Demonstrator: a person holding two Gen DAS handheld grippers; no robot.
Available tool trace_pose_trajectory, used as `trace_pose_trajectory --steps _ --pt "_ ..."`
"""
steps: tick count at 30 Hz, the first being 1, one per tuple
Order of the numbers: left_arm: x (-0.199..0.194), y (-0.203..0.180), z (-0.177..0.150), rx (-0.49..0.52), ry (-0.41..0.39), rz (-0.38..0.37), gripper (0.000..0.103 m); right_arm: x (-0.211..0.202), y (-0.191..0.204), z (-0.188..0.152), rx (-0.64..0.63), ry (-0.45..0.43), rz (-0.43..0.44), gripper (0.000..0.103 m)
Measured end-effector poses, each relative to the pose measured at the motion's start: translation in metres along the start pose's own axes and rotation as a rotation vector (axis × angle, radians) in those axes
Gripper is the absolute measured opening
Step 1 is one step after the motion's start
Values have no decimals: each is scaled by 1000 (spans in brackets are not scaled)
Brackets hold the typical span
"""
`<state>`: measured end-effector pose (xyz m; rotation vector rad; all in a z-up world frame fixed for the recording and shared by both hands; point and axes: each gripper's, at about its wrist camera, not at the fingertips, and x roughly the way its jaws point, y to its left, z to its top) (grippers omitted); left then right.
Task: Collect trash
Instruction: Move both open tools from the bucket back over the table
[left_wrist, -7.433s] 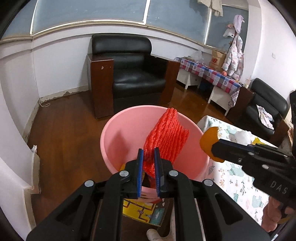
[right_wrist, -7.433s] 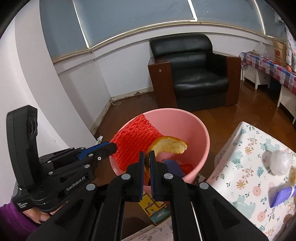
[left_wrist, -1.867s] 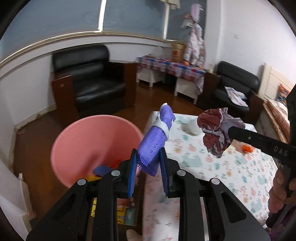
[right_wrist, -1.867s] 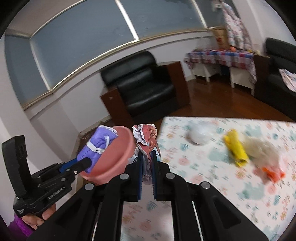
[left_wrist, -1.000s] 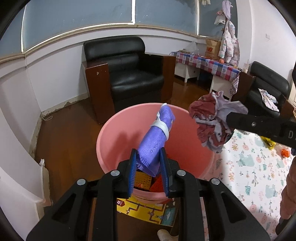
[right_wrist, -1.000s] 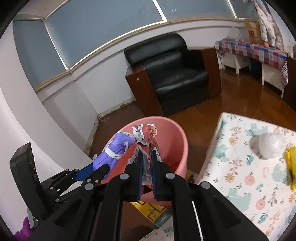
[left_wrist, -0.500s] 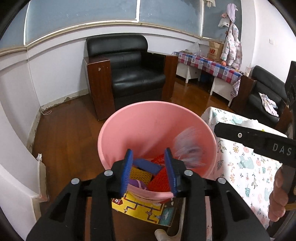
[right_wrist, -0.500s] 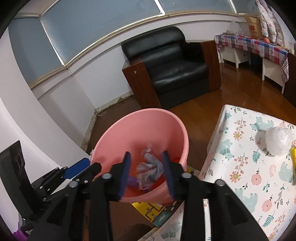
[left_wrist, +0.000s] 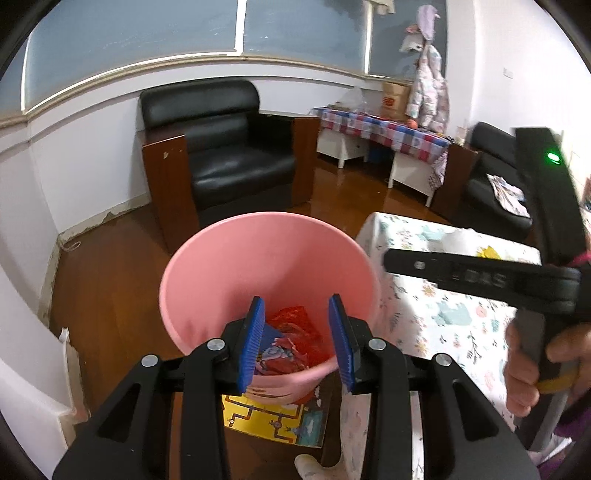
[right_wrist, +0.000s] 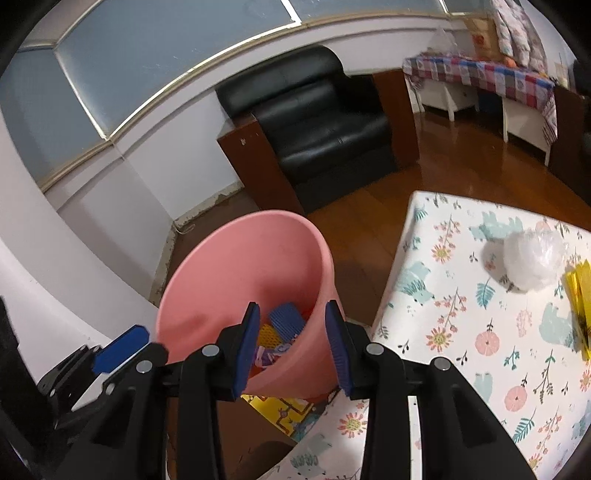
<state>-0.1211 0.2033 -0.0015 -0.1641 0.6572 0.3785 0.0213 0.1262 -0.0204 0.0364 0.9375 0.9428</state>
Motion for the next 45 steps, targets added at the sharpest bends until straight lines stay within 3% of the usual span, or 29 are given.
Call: trace_pose_trajectory --steps 9,12,19,20,23,27,33,39,45 --pt "3 -13 -9 37 24 -42 36 35 -3 -12 42 130 -53 34" --pt "7 -23 -13 86 43 -66 36 40 -8 -13 89 142 -11 19" --pt "6 -27 -15 104 40 -85 36 35 -11 -13 159 154 -3 12" --pt "6 -26 -14 100 37 -83 36 30 -13 -13 174 147 -6 0" --pt "3 -23 -12 90 30 -80 36 10 -14 -5 181 103 0 0" --pt "4 -23 -10 89 27 -73 36 -1 -11 -1 152 107 -27 0" --pt "8 -32 -6 116 54 -119 36 -17 -15 -7 120 96 -30 1" --pt "17 -50 -1 157 74 -162 36 -50 -33 -23 90 48 -62 25" --pt "34 -67 -1 214 103 -153 36 -80 -54 -39 82 0 -91 30"
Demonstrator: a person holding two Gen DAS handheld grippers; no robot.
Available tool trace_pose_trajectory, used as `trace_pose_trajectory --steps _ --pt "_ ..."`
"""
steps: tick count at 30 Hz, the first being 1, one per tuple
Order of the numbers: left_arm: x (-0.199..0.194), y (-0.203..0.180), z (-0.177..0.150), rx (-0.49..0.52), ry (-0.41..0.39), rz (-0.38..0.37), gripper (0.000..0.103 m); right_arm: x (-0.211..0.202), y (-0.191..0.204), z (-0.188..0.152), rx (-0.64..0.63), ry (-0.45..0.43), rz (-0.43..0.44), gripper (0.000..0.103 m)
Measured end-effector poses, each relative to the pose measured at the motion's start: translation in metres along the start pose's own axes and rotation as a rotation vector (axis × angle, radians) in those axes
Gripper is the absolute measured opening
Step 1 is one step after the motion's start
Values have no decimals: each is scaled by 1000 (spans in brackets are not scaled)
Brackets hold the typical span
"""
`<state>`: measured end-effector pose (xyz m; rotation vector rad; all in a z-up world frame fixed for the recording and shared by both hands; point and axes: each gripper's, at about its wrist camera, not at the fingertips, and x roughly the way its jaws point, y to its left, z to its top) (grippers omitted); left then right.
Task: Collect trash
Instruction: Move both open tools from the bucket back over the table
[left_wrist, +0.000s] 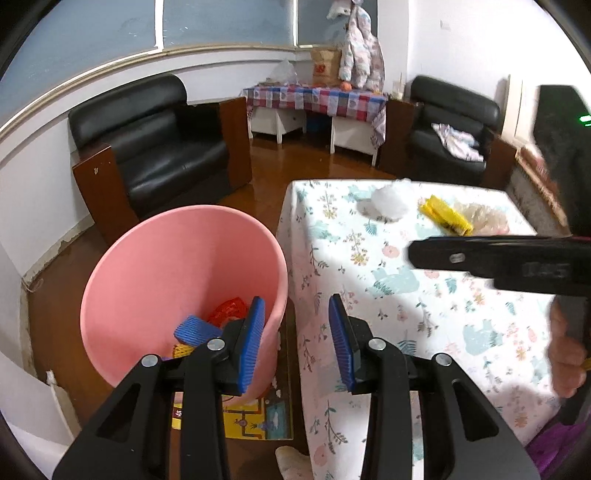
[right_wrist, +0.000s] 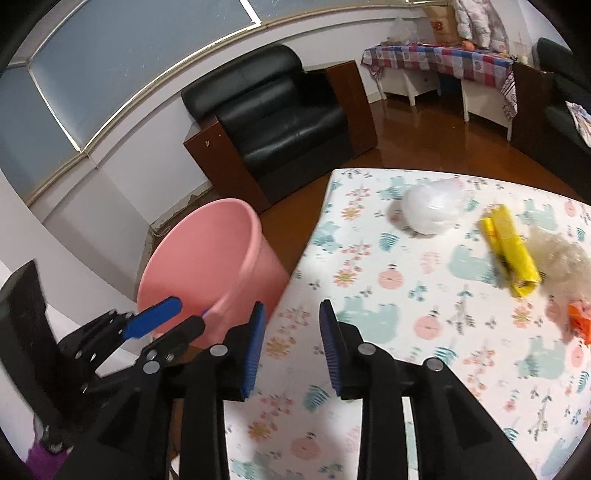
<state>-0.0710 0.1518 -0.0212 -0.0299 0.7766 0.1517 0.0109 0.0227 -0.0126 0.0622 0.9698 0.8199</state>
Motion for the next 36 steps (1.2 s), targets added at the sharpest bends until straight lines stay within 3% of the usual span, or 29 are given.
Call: trace_pose_trajectory --steps 10,13,16,21,24,28,36 --pt "56 1 3 26 97 68 36 -47 -29 -25 -36 -84 -67 37" --pt "65 1 1 23 94 101 19 -59 -42 -30 -13 -102 -77 37" --pt "65 5 3 -8 91 78 14 -68 -56 -33 21 -115 -80 37" --pt "66 -9 3 81 89 111 8 -71 -73 -38 78 -114 -72 37" --pt "64 -7 5 36 100 49 8 -73 -79 -40 99 -117 -73 37" --pt "59 -24 1 75 93 -7 7 -76 -85 -43 115 -119 -74 37" --pt "61 -24 4 43 121 -12 8 -80 -92 -48 123 -121 -78 39"
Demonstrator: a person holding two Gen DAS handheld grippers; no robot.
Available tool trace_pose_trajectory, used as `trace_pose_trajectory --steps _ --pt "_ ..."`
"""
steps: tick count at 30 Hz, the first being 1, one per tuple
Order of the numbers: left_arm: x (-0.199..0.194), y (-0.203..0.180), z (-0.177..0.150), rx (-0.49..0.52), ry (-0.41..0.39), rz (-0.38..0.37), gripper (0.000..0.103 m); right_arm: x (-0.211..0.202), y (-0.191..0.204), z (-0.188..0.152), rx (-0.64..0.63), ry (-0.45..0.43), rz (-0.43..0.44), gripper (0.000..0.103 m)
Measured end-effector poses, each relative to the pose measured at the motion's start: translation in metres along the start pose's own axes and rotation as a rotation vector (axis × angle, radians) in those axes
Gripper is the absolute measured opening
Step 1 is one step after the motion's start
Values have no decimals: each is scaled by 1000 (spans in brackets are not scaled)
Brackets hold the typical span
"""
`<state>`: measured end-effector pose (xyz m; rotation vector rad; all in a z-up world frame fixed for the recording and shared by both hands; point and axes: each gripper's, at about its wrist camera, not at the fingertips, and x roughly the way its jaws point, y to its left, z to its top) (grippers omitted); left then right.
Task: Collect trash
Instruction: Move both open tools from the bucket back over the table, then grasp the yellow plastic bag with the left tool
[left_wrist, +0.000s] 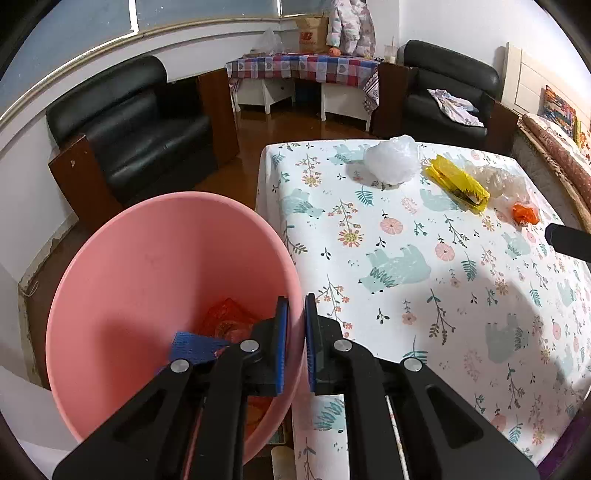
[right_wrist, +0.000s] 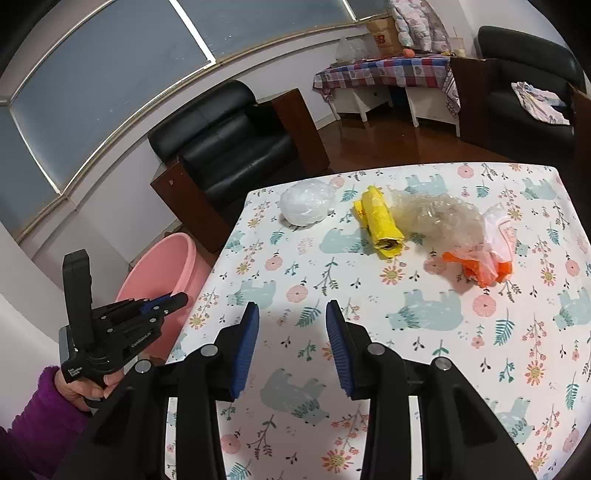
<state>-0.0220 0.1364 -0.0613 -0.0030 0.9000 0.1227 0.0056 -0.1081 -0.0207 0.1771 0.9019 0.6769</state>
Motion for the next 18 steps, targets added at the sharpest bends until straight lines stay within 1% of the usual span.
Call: trace_pose_trajectory --steps 3,7,10,13,14,15,17,18 --pt "-6 -3 2 19 -12 18 9 -6 -6 -1 7 -11 -3 43" --pt "-20 -7 5 33 -50 42 9 -17 -16 -3 6 -36 -19 48" --pt "-28 -8 11 31 -67 28 9 -24 -24 -2 14 -53 -30 50" --pt "-33 -17 22 24 -78 -14 10 -29 -36 0 36 -68 -43 52" --pt "-33 -20 24 22 -79 -28 13 -30 -40 0 45 -73 -49 52" --pt "-34 -24 27 21 -80 -42 23 -31 -43 0 49 -75 -52 52" --pt "-33 -35 33 24 -87 -73 37 -35 -51 -1 58 -85 -70 52" --pt "-32 -42 36 28 -92 -92 38 -36 -54 -1 60 -87 -78 52"
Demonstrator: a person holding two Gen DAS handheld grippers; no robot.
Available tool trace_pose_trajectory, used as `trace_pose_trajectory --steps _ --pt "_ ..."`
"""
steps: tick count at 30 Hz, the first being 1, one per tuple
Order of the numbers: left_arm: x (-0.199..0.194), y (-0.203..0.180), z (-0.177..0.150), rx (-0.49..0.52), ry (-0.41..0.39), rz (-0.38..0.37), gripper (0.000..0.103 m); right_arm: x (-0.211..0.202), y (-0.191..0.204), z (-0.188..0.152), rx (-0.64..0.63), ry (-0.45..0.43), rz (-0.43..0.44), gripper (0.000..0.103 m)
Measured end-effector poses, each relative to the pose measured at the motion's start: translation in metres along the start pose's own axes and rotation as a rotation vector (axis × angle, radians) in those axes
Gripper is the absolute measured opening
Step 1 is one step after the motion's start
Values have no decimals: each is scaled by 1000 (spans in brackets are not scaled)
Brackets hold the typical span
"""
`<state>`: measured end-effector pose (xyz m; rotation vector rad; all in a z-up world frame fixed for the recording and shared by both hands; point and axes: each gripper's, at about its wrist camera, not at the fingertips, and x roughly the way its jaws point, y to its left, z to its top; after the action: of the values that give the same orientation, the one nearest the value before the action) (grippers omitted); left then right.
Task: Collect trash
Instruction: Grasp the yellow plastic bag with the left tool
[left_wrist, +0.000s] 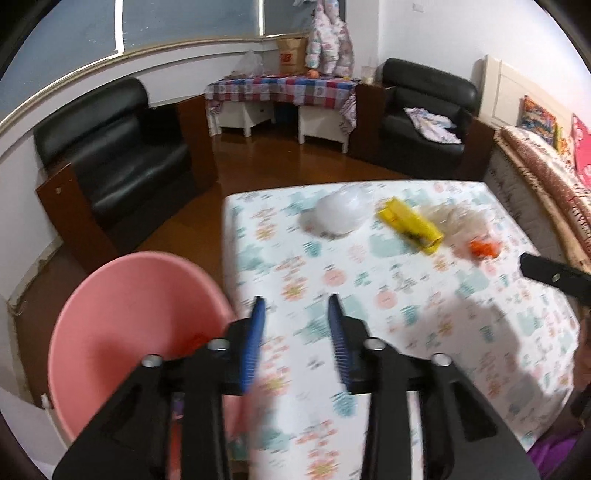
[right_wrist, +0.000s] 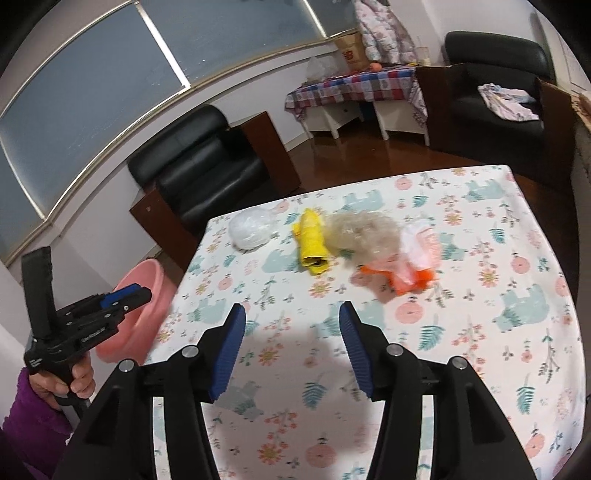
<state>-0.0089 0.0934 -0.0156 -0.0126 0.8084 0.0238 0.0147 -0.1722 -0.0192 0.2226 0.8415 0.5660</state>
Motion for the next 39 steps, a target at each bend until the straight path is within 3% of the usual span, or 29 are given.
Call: trace_pose_trajectory --steps 7,15,27,28,29,32,39 --pt "24 -48 21 15 22 -115 38 -2 -25 0 17 -18 -60 54" --pt "67 -86 51 -76 69 -202 38 0 -53 -2 56 -35 -97 55" --pt "131 -119 67 -99 140 -106 38 6 -70 -5 91 -29 -109 55" --pt "132 -118 66 -105 143 -104 35 7 -71 -5 90 -28 -108 55" --pt "134 -116 64 -110 150 -107 21 7 -71 -5 91 -26 -107 55" --pt "132 -113 60 -116 146 -111 11 10 -74 -4 96 -24 -108 55" --pt "104 -101 50 -120 104 -120 7 10 -76 4 110 -43 -103 55"
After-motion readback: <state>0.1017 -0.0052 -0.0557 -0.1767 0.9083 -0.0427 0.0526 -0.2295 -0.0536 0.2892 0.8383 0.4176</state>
